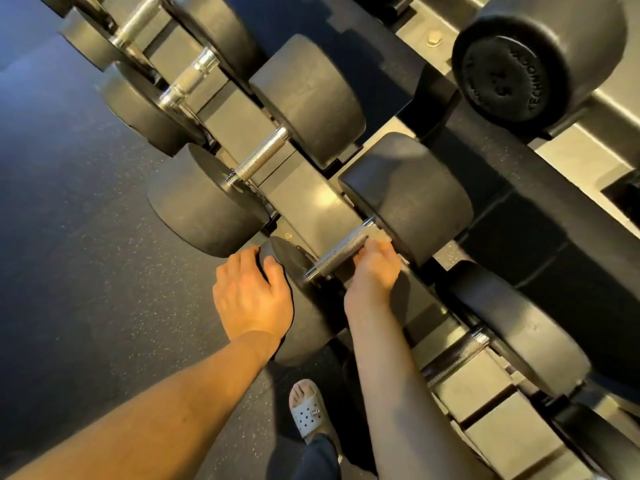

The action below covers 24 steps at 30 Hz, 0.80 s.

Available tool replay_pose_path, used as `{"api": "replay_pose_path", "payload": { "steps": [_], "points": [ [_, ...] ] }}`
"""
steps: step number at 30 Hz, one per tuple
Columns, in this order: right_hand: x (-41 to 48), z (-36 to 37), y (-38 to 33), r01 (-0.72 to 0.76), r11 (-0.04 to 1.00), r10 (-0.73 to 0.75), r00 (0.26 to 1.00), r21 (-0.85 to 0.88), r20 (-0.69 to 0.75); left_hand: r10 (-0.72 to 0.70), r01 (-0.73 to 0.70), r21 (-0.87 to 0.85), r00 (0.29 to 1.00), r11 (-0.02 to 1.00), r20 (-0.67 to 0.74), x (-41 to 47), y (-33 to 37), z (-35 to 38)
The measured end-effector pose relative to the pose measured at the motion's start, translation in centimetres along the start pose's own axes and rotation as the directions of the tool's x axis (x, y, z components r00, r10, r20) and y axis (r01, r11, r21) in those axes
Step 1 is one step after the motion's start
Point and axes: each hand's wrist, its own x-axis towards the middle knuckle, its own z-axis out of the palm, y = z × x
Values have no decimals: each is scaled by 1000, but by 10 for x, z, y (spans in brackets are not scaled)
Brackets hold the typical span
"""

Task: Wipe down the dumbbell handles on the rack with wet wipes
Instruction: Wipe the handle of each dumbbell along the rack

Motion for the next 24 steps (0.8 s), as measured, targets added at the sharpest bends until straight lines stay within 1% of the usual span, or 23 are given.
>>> {"api": "replay_pose_path", "payload": {
  "steps": [2, 3, 4, 6, 7, 8, 9, 10, 11, 12, 13, 14, 15, 16, 17, 18, 19, 20, 21, 22, 23, 24],
  "points": [
    [-12, -3, 9, 116, 978, -115, 993, -173, 17, 3, -3, 6, 1000, 1000, -1, 0, 0, -2],
    [-14, -6, 13, 185, 948, -184, 983, -261, 26, 7, -7, 19, 1000, 1000, 7, 1, 0, -1],
    [-18, -8, 13, 264, 902, -267, 963, -341, 40, 1, -2, 34, 1000, 999, 19, 2, 0, -1],
    [-26, -13, 7, 418, 782, -420, 901, -461, 105, -32, 30, 33, 998, 999, 51, 3, 2, -4],
    [-30, -17, 3, 476, 724, -468, 871, -499, 152, -44, 43, 7, 997, 999, 56, 3, 3, -6],
    [-35, -21, -1, 517, 678, -495, 847, -523, 195, -26, 29, -31, 997, 999, 67, 4, 3, -8],
    [-37, -25, -5, 541, 650, -506, 832, -534, 229, 52, -46, -80, 996, 996, 71, 5, 3, -12],
    [-39, -29, -8, 557, 635, -505, 824, -535, 257, 173, -164, -127, 983, 978, 63, 5, 5, -17],
    [-40, -31, -12, 576, 625, -507, 813, -527, 288, 298, -287, -156, 953, 945, 53, 5, 8, -19],
    [-40, -31, -15, 595, 610, -511, 800, -524, 313, 388, -367, -200, 919, 908, 75, 6, 17, -21],
    [-41, -31, -19, 607, 603, -513, 792, -517, 331, 408, -359, -275, 902, 892, 144, 6, 28, -21],
    [-41, -30, -22, 605, 606, -505, 795, -516, 337, 400, -304, -355, 885, 884, 239, 7, 40, -21],
    [-41, -29, -26, 594, 625, -488, 804, -507, 340, 394, -235, -414, 849, 879, 353, 10, 52, -16],
    [-42, -28, -30, 581, 638, -466, 814, -505, 348, 407, -191, -454, 798, 870, 445, 11, 62, -13],
    [-43, -27, -35, 571, 650, -432, 821, -502, 374, 422, -150, -503, 764, 851, 488, 12, 70, -9],
    [-47, -26, -41, 564, 641, -386, 823, -521, 417, 405, -68, -558, 761, 827, 507, 15, 76, -5],
    [-52, -25, -49, 564, 619, -326, 818, -547, 475, 354, 53, -608, 771, 793, 529, 18, 81, -5],
    [-59, -26, -58, 585, 561, -271, 798, -586, 538, 298, 174, -641, 775, 747, 557, 22, 84, -4],
    [-64, -27, -67, 625, 473, -242, 770, -621, 591, 251, 263, -661, 778, 702, 576, 25, 85, -3],
    [-68, -29, -77, 670, 351, -253, 741, -655, 622, 201, 319, -677, 795, 663, 572, 30, 87, -3],
    [-71, -30, -91, 704, 227, -308, 708, -673, 636, 143, 347, -690, 825, 635, 546, 35, 88, -1],
    [-70, -28, -107, 718, 128, -393, 670, -684, 630, 88, 358, -704, 855, 613, 512, 41, 89, 3]
  ]
}}
